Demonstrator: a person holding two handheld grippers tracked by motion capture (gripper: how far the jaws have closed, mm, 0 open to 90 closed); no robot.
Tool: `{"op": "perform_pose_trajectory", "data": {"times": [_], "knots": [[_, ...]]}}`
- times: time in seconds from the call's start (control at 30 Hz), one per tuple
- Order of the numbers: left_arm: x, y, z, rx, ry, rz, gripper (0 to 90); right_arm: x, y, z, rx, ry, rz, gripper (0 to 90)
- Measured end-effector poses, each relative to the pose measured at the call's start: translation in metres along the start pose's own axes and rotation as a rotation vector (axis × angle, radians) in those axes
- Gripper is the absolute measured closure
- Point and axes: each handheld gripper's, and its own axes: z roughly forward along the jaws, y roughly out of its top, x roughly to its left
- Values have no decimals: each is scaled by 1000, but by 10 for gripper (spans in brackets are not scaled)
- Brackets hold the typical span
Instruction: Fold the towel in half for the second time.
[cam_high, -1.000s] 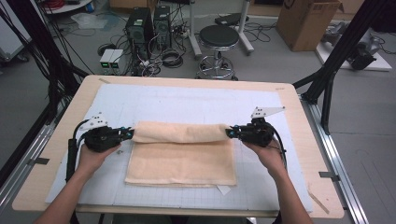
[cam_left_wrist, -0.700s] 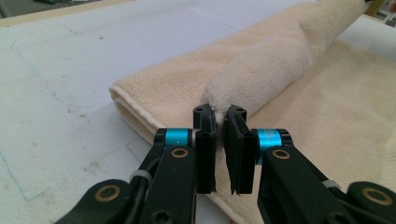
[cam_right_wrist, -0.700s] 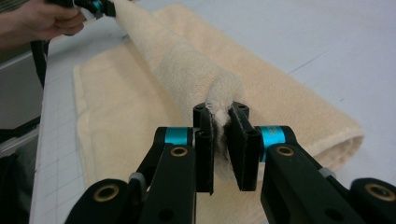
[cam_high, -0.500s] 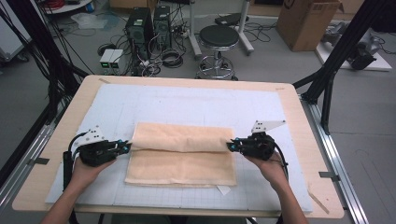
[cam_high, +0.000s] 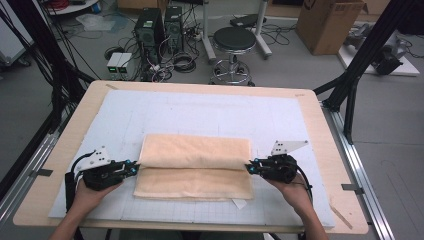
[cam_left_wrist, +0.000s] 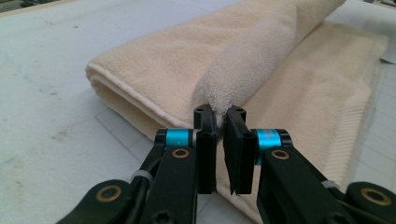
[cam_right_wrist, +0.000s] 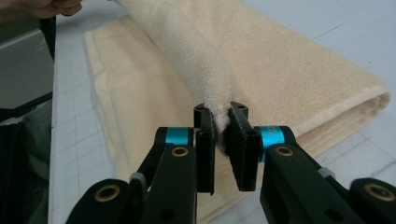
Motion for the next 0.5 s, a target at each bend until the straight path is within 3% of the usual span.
{"op": "perform_pose_trajectory", "data": {"times": [0.27, 0.5], "knots": [[-10, -6, -7, 20, -18, 29, 827, 7, -8, -1, 11, 13, -8, 820], [-17, -14, -10, 39, -27, 30, 825, 14, -16, -2, 38, 29, -11, 817]]}}
